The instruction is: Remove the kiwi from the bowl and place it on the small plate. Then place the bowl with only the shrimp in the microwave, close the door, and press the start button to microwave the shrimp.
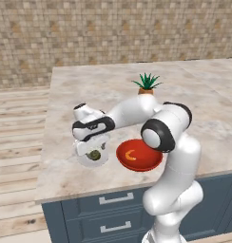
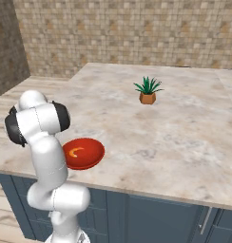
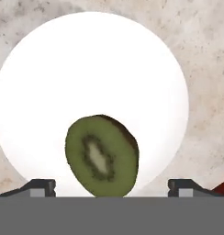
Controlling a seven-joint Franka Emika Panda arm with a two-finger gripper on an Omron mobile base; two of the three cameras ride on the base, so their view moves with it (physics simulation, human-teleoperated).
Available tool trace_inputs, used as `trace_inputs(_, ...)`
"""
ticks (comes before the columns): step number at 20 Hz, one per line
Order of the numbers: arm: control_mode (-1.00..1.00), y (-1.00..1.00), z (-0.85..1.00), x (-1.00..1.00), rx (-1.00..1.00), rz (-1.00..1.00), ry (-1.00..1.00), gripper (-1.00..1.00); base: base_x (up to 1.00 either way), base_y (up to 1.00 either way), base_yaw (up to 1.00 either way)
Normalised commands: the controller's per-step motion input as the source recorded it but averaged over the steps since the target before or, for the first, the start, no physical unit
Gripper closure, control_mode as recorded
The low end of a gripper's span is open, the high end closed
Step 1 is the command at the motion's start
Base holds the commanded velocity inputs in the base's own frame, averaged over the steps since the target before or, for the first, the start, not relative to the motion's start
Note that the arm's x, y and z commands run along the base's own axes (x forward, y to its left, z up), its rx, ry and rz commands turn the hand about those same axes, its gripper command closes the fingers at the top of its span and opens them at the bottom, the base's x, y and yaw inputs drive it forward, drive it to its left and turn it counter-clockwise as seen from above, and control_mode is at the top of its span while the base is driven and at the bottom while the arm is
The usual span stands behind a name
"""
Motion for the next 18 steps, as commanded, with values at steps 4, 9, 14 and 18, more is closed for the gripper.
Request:
trace_inputs(4,-1.00,-0.01,0.83,-0.24,0.00,0.00,-0.14,-1.00,0.00,0.00,0.00)
trace_inputs(9,-1.00,-0.30,0.74,-0.55,0.04,0.00,-0.21,-1.00,0.00,0.00,0.00)
trace_inputs(14,-1.00,-0.74,0.55,-0.27,0.10,0.00,-0.11,-1.00,0.00,0.00,0.00)
trace_inputs(18,-1.00,-0.77,0.31,0.00,0.14,0.00,-0.04,-1.00,0.00,0.00,0.00)
